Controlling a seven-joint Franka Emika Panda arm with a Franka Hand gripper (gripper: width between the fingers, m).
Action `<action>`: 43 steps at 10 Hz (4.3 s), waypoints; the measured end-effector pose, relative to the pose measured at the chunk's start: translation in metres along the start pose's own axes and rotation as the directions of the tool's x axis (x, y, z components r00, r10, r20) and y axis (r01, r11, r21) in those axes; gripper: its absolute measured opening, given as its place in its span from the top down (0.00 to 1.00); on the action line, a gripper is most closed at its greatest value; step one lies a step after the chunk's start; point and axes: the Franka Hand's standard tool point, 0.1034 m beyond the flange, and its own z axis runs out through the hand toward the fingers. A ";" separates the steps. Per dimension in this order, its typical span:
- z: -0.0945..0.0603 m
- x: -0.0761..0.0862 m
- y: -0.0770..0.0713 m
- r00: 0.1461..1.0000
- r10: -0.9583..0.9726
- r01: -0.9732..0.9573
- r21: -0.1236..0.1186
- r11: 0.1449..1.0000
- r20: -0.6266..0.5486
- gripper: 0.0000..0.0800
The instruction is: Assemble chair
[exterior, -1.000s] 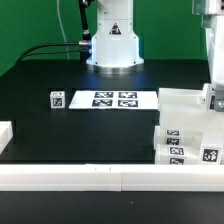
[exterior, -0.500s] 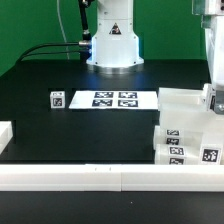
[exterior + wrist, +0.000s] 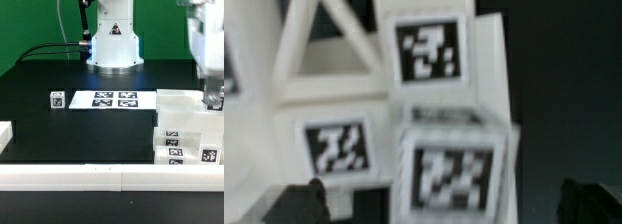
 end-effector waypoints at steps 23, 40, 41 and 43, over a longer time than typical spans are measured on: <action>0.001 0.137 0.072 0.282 -0.959 0.959 -0.016 0.282 0.012 0.19; 0.025 0.237 0.199 -0.028 -0.996 0.996 -0.081 -0.035 0.084 0.19; 0.025 0.237 0.199 -0.028 -0.996 0.996 -0.082 -0.035 0.085 0.19; 0.026 0.248 0.208 -0.104 -0.989 0.992 -0.062 -0.110 0.104 0.19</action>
Offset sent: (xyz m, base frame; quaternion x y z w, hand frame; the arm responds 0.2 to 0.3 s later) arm 0.0000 0.0000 0.0000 0.0000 0.0000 0.0000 1.0000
